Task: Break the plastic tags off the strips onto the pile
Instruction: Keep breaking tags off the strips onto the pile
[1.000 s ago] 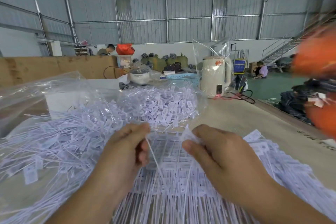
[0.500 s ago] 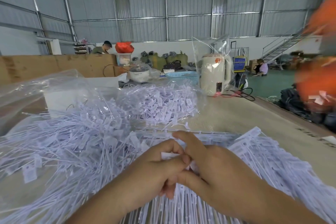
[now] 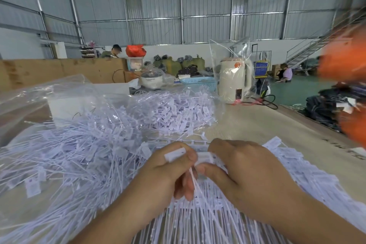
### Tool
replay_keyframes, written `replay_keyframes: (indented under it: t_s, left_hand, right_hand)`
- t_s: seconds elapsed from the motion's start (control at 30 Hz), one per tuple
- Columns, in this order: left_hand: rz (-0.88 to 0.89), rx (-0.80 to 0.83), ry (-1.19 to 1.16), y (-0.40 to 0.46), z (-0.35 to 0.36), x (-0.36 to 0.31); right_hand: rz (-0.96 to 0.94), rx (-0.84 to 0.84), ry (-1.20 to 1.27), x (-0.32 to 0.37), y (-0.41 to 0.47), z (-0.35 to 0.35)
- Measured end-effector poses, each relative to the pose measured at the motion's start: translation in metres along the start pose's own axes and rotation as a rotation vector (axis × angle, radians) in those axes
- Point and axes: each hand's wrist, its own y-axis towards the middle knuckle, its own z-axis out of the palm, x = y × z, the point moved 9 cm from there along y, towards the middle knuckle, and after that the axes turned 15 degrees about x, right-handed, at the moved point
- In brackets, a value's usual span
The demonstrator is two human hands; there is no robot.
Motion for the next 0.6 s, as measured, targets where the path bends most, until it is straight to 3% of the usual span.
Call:
replay_keyframes:
  t_s: [0.2,0.37,0.6]
  left_hand:
    - [0.095,-0.243,-0.313,0.000,0.002,0.005]
    - [0.061,-0.399,-0.225,-0.006,-0.007,0.011]
    - [-0.041,-0.370,0.071,-0.008,-0.015,-0.005]
  right_hand:
    - [0.071,-0.303,-0.082,0.011,-0.006,-0.015]
    - [0.043,-0.409,-0.113,0.019,-0.006,-0.013]
    - [-0.009,-0.408,-0.199,0.023,-0.005,-0.015]
